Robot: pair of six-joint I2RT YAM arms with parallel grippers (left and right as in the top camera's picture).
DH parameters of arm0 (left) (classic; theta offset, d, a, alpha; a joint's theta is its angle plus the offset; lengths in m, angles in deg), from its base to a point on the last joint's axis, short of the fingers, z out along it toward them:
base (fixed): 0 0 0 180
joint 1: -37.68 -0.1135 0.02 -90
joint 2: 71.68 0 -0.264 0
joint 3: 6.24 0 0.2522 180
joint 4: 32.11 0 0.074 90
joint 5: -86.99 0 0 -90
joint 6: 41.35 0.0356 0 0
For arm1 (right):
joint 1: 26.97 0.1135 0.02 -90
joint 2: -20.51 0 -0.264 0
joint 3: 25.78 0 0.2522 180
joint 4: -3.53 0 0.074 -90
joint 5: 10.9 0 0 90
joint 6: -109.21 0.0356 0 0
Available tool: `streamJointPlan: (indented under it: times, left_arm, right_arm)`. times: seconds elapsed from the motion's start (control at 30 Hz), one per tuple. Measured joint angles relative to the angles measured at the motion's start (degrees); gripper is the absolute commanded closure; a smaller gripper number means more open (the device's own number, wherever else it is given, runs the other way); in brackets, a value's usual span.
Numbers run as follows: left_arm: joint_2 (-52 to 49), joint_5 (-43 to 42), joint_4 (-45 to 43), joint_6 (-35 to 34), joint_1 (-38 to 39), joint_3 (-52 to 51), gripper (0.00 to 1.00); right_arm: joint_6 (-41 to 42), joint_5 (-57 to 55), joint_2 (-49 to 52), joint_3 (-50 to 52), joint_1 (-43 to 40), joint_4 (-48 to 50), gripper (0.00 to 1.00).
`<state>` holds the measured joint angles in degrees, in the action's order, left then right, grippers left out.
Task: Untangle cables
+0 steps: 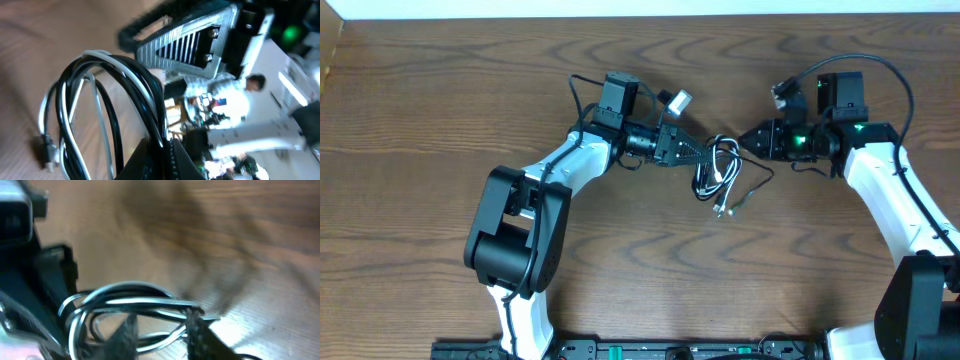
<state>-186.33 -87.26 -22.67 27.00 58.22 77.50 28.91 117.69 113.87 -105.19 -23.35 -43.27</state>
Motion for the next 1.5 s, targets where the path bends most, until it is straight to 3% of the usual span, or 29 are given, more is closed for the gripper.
streamJointPlan:
  times: [0.37, 0.63, 0.67, 0.83, 1.2, 1.37, 1.5]
  left_arm:
    - [0.0, -3.15, -0.13, 0.61, 0.0, 0.0, 0.92]
    - [0.0, -3.21, -0.26, -2.38, 0.0, 0.0, 0.92]
    - [0.0, -3.23, -0.24, -2.93, 0.0, 0.0, 0.92]
    - [0.0, -3.34, -0.24, -5.18, -0.07, 0.0, 0.92]
    - [0.0, -3.98, -1.4, -7.08, -0.07, 0.0, 0.92]
    - [0.0, -4.15, -12.87, -11.54, -0.39, -0.24, 0.92]
    - [0.0, -4.28, -26.75, -18.34, -1.62, -0.15, 0.92]
  right_arm:
    - [-7.52, 0.87, 0.0, 0.0, -1.79, -0.9, 0.57]
    - [-9.49, 0.39, 0.02, 0.0, 1.49, -0.94, 0.53]
    - [-9.42, 0.39, 0.22, 0.0, 2.03, -0.7, 0.48]
    - [-5.51, -1.36, 3.93, -0.26, 3.5, 2.64, 0.42]
    - [1.92, 0.7, 12.83, -0.26, 3.91, 7.96, 0.41]
    - [3.32, 1.97, 12.83, -0.26, 3.91, 7.45, 0.46]
    - [3.52, 2.32, 12.83, -0.26, 3.78, 5.95, 0.39]
